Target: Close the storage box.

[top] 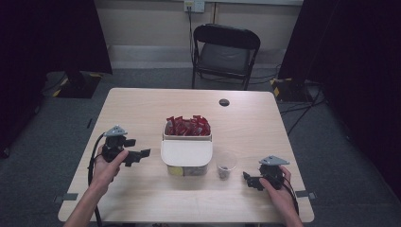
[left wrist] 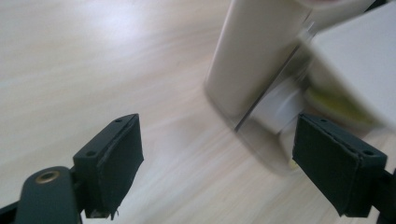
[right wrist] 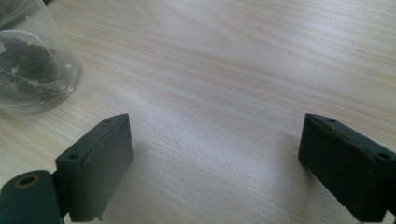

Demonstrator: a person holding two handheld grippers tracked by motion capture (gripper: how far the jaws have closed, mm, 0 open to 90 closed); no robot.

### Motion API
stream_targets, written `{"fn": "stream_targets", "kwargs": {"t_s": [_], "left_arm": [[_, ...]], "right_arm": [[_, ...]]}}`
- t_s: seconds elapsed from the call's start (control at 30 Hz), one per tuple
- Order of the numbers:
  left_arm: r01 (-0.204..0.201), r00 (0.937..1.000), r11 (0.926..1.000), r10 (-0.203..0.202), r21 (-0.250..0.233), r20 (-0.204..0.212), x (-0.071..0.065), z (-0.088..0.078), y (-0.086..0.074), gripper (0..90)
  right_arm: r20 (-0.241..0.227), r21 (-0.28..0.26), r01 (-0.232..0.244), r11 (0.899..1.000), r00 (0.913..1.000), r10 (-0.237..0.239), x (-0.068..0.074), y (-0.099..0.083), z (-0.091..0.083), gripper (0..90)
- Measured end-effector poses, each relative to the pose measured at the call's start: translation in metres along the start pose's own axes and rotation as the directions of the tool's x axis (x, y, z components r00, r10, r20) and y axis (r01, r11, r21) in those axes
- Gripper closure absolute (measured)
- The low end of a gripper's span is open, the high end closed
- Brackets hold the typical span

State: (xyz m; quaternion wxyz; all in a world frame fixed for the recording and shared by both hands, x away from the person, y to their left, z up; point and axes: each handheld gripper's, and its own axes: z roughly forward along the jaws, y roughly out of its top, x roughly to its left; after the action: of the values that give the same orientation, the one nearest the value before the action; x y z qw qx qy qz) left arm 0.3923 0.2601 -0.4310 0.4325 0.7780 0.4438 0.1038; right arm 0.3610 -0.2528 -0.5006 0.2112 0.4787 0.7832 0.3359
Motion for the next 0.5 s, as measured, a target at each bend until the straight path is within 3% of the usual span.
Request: {"fn": "stream_targets", "kwargs": {"t_s": [0.07,0.17,0.23,0.33,0.5], "left_arm": [[-0.006,1.0,0.9999,0.006,0.014,0.0,0.002,0.001,-0.005,15.7],[-0.009,0.9994,0.996,0.012,0.089,-0.032,0.006,0.008,-0.022,15.7],[-0.027,0.9977,0.9942,0.033,0.105,-0.06,0.007,0.01,-0.031,15.8],[-0.042,0.9953,0.9872,0.055,0.154,-0.08,0.009,0.013,-0.043,15.9],[-0.027,0.9918,0.989,0.045,0.146,-0.12,0.013,0.019,-0.056,15.9]], "right_arm": [[0.001,0.001,-0.002,1.0,1.0,0.002,0.0,0.0,0.0,9.4],[0.001,0.001,-0.002,1.0,1.0,0.002,0.0,0.0,0.0,9.4],[0.002,0.003,-0.002,1.0,1.0,0.002,0.0,0.0,0.0,9.4],[0.002,0.002,-0.002,1.0,1.0,0.002,0.0,0.0,0.0,9.4],[0.002,0.001,-0.001,1.0,1.0,0.001,0.0,0.0,0.0,9.4]]}}
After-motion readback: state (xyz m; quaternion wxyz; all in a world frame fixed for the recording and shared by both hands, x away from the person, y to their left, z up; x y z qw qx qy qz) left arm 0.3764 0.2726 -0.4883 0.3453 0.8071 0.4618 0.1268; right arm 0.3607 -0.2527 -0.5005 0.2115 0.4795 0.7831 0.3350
